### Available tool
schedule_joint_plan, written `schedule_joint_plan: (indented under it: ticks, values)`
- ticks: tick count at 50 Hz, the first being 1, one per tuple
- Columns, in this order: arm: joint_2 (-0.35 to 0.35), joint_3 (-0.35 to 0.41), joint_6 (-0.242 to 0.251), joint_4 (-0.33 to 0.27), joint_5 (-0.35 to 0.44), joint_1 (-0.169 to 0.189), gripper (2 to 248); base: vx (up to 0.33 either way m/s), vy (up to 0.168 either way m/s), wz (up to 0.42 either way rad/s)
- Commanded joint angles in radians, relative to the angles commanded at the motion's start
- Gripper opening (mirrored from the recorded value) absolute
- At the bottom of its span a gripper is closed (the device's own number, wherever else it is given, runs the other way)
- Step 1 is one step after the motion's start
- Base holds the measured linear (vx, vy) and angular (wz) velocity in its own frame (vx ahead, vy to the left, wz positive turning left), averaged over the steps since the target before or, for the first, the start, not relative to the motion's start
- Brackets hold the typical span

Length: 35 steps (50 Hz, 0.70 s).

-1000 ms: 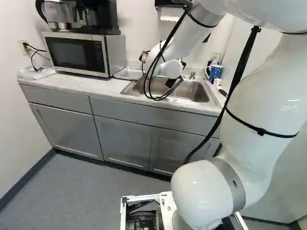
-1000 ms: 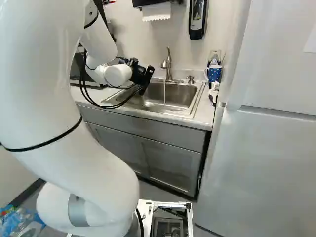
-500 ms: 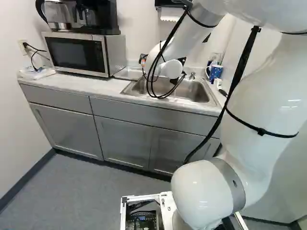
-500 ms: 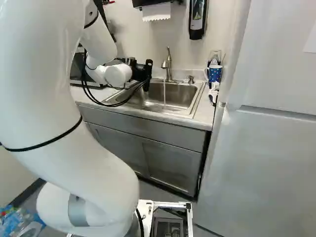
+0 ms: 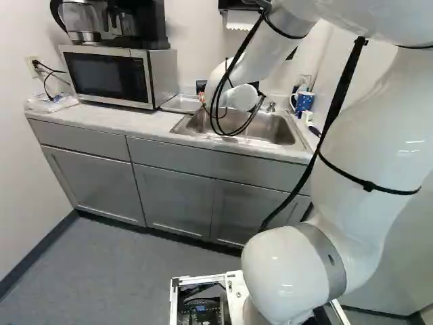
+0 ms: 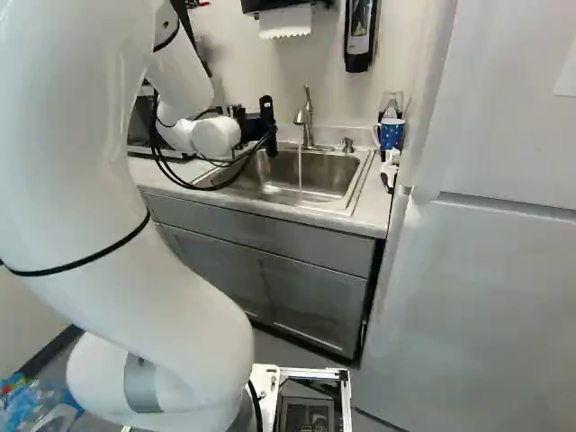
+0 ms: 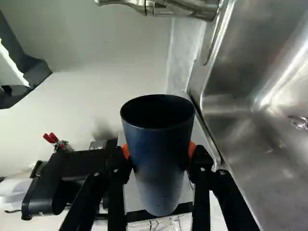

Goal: Rinse the cup and place it in the tray

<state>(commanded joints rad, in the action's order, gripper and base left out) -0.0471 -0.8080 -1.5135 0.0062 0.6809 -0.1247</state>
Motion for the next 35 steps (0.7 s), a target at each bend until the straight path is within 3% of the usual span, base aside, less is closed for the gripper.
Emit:
schedule_joint_plan:
  ticks: [35]
  values:
    - [0.0,0.0,0.368,0.0,0.0,0.0,125,0.0,0.0,0.0]
